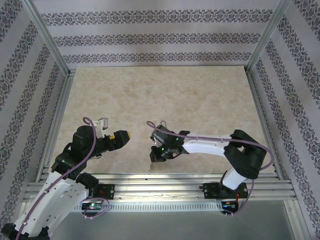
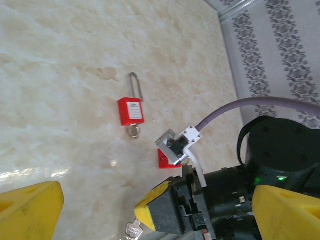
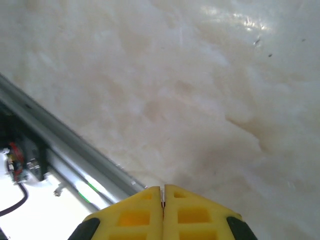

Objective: Unlock with the key

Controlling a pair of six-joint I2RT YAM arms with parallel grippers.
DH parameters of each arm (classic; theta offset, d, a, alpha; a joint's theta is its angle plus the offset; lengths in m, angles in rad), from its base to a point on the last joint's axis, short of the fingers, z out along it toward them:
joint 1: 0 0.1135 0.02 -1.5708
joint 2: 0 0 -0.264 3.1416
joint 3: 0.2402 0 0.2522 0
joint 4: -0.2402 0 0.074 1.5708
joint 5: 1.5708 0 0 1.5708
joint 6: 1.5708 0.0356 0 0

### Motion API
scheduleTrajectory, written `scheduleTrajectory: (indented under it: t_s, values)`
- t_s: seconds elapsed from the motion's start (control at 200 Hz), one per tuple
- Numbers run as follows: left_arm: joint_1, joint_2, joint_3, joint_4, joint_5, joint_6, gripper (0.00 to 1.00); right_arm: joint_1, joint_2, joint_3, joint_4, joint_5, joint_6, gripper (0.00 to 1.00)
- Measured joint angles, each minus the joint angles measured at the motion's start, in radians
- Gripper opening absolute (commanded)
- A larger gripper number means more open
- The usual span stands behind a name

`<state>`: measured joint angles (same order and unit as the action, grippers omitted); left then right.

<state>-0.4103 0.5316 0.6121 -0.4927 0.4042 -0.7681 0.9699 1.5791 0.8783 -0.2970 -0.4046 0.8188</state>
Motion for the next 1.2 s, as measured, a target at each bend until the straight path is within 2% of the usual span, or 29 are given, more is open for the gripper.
scheduleTrajectory:
  t_s: [0.16,0.27,0.385,0.53,0.684,0.944,1.199]
  values:
    - [-0.004,0.034,-0.085,0.319,0.136,-0.081,0.97,-0.149,-0.225,0.019,-0.019,0.018,-0.003,0.00]
    - [-0.038,0.116,-0.124,0.552,0.175,-0.133,0.97,-0.246,-0.322,0.102,0.005,0.024,0.016,0.00]
    - [-0.106,0.230,-0.124,0.769,0.174,-0.163,0.97,-0.263,-0.353,0.186,0.087,0.021,0.050,0.00]
    - [-0.147,0.357,-0.124,0.992,0.167,-0.198,0.95,-0.263,-0.355,0.193,0.180,0.005,0.120,0.00]
    - [-0.147,0.441,-0.124,1.105,0.145,-0.236,0.84,-0.263,-0.352,0.180,0.225,-0.009,0.167,0.00]
    - [-0.147,0.460,-0.129,1.209,0.135,-0.264,0.59,-0.260,-0.352,0.127,0.249,-0.021,0.208,0.00]
    - [-0.147,0.520,-0.145,1.285,0.158,-0.296,0.58,-0.259,-0.354,0.126,0.274,-0.024,0.227,0.00]
